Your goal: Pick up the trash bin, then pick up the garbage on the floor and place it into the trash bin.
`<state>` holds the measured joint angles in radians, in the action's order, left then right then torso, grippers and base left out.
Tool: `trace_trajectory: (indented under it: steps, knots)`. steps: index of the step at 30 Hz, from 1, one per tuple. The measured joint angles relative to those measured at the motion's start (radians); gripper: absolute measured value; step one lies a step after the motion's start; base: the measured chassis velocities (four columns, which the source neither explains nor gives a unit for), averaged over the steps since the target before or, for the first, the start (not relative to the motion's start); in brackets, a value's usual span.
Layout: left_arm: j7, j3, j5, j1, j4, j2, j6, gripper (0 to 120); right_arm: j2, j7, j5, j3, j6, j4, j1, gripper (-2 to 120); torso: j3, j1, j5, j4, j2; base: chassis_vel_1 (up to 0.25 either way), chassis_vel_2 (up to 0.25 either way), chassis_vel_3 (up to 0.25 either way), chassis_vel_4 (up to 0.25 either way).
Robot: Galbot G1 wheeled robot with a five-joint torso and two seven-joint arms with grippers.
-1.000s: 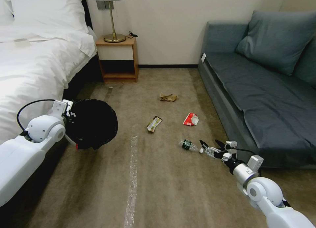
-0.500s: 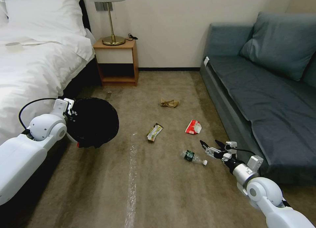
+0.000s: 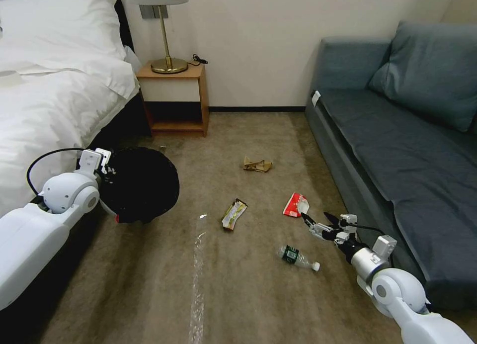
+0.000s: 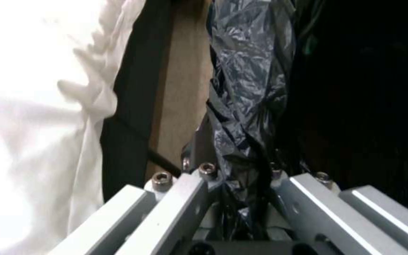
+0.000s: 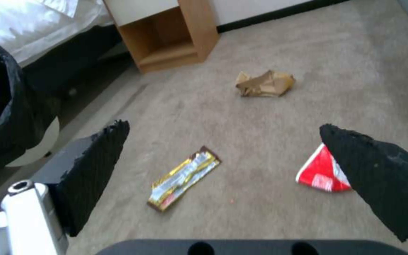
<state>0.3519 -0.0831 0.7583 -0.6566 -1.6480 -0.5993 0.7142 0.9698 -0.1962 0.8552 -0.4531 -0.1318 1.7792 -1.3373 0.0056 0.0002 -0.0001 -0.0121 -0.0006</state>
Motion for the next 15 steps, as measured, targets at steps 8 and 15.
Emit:
trace_trajectory:
  steps: [8, 15]
  knots:
    - [0.001, -0.029, 0.001, -0.035, -0.020, 0.010, -0.001, 1, 0.001, 0.000, -0.008, -0.003, 0.000, 0.012, -0.015, 100, 0.000, 0.000, 0.0001, 0.0001, 0.000, -0.137, 0.130, 0.132, -0.133]
    - [0.001, -0.063, 0.000, -0.068, -0.033, 0.022, -0.005, 1, 0.006, 0.003, -0.013, 0.000, -0.001, 0.016, -0.016, 100, 0.000, 0.000, 0.0002, 0.0000, 0.000, -0.146, 0.128, 0.140, -0.136]
